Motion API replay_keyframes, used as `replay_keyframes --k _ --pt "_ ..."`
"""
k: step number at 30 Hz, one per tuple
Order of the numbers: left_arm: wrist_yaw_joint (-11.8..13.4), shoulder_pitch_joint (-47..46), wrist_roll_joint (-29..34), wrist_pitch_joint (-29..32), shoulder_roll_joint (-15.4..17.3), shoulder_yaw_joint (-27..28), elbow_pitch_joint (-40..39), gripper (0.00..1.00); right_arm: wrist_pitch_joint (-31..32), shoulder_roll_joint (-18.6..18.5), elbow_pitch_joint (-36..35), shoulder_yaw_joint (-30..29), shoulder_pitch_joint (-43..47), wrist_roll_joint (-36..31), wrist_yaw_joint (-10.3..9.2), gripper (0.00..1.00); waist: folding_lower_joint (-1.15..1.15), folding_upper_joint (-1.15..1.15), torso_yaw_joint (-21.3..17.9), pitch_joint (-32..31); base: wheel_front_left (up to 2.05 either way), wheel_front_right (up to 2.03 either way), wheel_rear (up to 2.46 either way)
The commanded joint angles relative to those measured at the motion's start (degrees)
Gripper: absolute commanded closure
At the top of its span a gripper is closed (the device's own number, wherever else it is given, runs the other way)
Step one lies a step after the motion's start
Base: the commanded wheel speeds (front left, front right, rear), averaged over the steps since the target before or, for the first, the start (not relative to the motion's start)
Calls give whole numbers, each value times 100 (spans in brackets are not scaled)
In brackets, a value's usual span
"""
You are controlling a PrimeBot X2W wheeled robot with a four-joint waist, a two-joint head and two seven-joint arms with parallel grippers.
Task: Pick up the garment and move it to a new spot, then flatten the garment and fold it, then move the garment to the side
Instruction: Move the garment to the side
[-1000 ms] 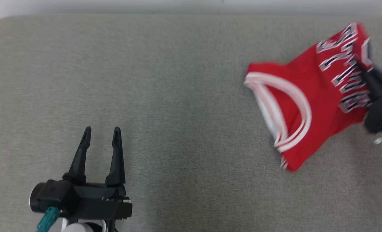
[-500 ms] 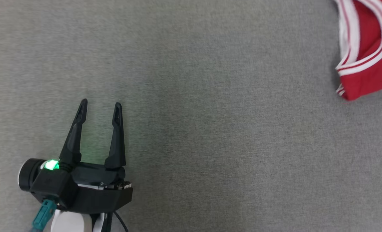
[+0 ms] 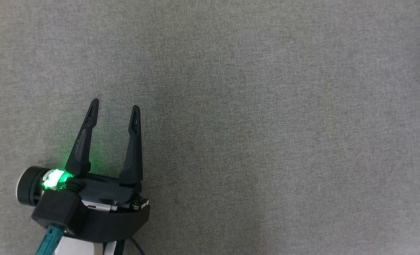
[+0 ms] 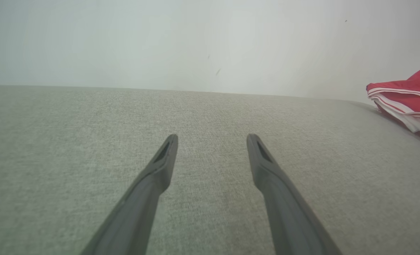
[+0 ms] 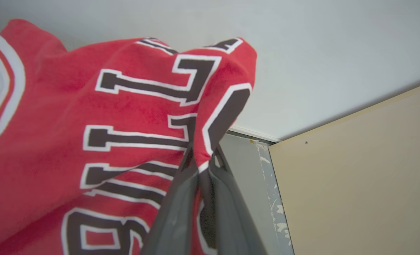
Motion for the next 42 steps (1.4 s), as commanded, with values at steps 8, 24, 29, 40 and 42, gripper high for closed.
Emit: replay_keyframes --k 8,24,29,40,42 --pt "-37 -58 59 -17 20 -45 -16 0 -121 -189 453 227 -464 -140 -19 0 -1 -1 23 263 0 0 0" --pt "44 234 -234 -17 20 300 299 0 -1709 755 776 120 -834 -437 -19 0 -1 -1 87 -747 0 0 0" --pt "124 598 -352 -17 18 540 438 0 -1946 1391 538 -60 -433 -528 -19 0 -1 -1 143 -1415 0 0 0" --pt "174 1322 -530 -17 15 844 742 0 -1981 2975 -1061 -1762 2113 -1338 -19 0 -1 -1 452 -2654 0 0 0" --pt "162 1391 -552 -17 13 841 805 0 -1980 3274 -1372 -2053 2692 -1485 -19 0 -1 -1 512 -2796 0 0 0"
